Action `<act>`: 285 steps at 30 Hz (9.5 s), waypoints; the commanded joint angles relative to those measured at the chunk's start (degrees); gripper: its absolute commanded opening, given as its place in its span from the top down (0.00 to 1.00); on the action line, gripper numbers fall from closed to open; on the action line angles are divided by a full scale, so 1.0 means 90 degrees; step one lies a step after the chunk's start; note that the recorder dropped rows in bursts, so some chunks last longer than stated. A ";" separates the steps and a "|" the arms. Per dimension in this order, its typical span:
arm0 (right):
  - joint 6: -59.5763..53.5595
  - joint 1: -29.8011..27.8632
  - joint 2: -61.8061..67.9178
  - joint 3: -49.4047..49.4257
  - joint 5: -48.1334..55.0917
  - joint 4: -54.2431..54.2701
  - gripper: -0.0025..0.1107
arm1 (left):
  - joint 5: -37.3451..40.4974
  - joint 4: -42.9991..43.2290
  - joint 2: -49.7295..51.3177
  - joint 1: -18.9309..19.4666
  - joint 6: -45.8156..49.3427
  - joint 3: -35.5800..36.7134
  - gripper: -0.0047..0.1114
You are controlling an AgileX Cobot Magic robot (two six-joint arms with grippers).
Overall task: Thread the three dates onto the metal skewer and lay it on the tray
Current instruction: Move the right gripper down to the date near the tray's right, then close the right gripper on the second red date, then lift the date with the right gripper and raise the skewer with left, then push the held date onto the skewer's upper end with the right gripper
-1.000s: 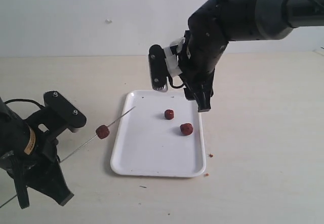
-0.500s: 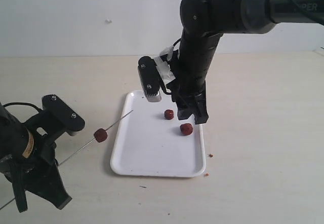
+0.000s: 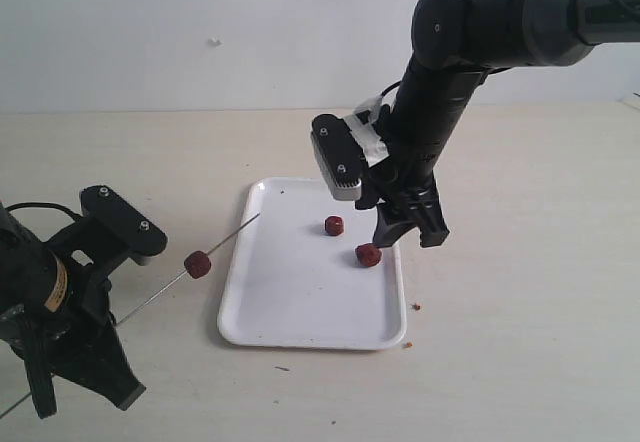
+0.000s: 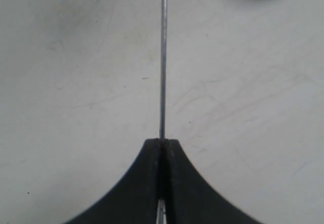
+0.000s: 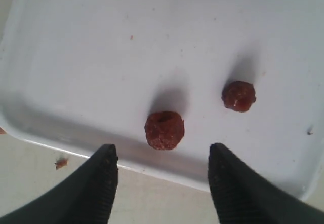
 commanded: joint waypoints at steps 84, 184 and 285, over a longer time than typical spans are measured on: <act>-0.0050 -0.0040 0.1079 0.0028 -0.0633 -0.0597 0.74 | -0.0099 -0.0174 -0.0011 0.0006 -0.0082 0.0025 0.96; 0.4430 -0.0107 0.0067 -0.0183 -0.3353 0.9712 0.74 | -0.2615 -0.0539 -0.0196 0.0271 -0.1057 -0.0388 0.96; 0.3991 -0.0107 -0.0062 -0.0198 -0.2875 0.9712 0.74 | -0.3191 -0.0516 -0.0196 0.0574 -0.1204 -0.0388 0.96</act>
